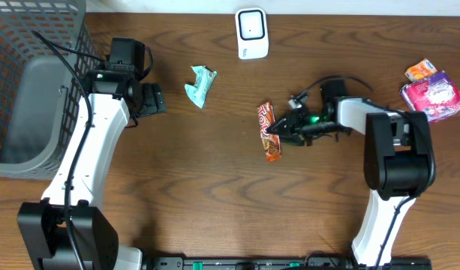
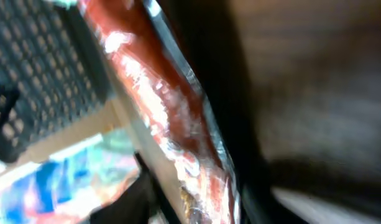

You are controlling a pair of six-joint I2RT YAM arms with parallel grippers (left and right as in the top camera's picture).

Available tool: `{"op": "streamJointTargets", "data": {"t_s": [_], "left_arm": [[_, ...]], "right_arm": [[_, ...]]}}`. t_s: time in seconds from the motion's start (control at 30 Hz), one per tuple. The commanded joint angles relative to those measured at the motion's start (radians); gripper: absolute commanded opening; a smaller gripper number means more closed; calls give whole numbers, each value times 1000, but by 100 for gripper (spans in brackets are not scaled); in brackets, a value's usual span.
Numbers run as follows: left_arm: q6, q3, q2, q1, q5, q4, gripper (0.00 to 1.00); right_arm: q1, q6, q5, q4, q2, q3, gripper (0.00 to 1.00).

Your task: Scan the item barcode

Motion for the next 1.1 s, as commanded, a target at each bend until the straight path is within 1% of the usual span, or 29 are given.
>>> {"op": "streamJointTargets", "data": {"t_s": [0.0, 0.07, 0.2, 0.3, 0.37, 0.43, 0.5, 0.57, 0.6, 0.7, 0.87, 1.07], "left_arm": [[6, 4, 10, 2, -20, -2, 98], [6, 4, 10, 2, -20, -2, 98], [6, 4, 10, 2, -20, -2, 98], [6, 4, 10, 2, -20, -2, 98], [6, 4, 10, 2, -20, -2, 98], [6, 4, 10, 2, -20, -2, 98], [6, 4, 10, 2, -20, -2, 98], [6, 4, 10, 2, -20, -2, 98], [6, 4, 10, 2, -20, -2, 98], [6, 4, 10, 2, -20, -2, 98], [6, 4, 10, 2, -20, -2, 98], [6, 4, 10, 2, -20, -2, 98]], "right_arm": [[-44, -11, 243, -113, -17, 81, 47], [-51, -30, 355, -219, -39, 151, 48], [-37, -68, 545, -407, -82, 307, 54], [5, -72, 661, -509, -103, 405, 56], [43, -71, 727, -542, -109, 444, 57], [85, -71, 780, -549, -109, 467, 62], [133, -63, 839, -535, -109, 470, 70], [181, -22, 932, -526, -108, 470, 75], [201, -5, 974, -523, -108, 469, 76], [270, 41, 1097, -508, -108, 469, 77], [378, 111, 1264, -478, -108, 465, 75], [435, 125, 1294, -418, -108, 423, 73]]}}
